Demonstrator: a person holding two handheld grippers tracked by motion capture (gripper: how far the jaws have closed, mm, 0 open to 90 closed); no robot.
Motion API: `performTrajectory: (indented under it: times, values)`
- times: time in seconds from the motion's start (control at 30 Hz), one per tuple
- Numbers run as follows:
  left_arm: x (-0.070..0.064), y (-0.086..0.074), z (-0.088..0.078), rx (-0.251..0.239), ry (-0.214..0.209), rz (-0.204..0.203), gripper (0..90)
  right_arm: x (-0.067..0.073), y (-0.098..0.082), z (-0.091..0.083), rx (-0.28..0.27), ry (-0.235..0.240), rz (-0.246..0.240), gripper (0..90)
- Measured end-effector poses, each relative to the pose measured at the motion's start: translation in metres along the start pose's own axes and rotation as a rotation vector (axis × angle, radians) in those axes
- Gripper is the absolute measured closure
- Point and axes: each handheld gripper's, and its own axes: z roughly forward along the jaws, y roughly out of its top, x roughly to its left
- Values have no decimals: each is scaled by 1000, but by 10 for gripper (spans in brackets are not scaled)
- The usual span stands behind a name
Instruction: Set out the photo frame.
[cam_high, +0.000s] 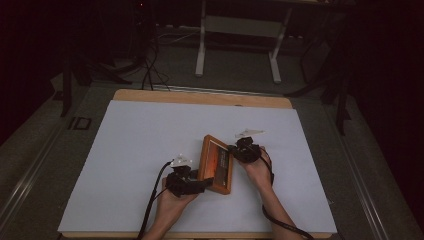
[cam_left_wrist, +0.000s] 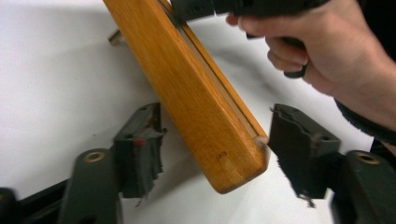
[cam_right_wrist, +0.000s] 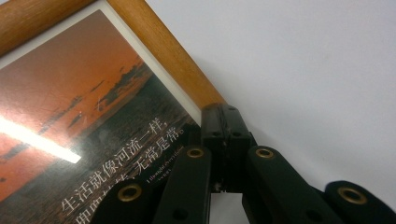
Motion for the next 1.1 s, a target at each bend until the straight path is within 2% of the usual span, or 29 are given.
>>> performTrajectory:
  times: [0.1, 0.17, 0.37, 0.6, 0.83, 0.97, 1.1]
  values:
    - [-2, -1, 6, -2, -12, -12, 445, 0, -1, 0, -3, 2, 6, 900]
    - [-3, -1, 7, -7, 1, -21, 462, 0, -1, 0, -5, 4, 7, 900]
    - [-2, -1, 7, -9, -10, -72, 503, -1, -1, -1, -5, 10, 5, 900]
    - [-3, 0, 8, -14, -23, -96, 540, -2, -3, -4, -15, 14, 10, 900]
    - [-10, 5, 12, -16, -11, -72, 583, -6, -1, -27, -60, 4, -3, 888]
    - [-14, 7, 13, -19, -4, -62, 599, -12, -3, -47, -105, -1, -6, 815]
    - [-18, 9, 14, -22, -3, -44, 619, -21, -9, -62, -125, -15, 19, 746]
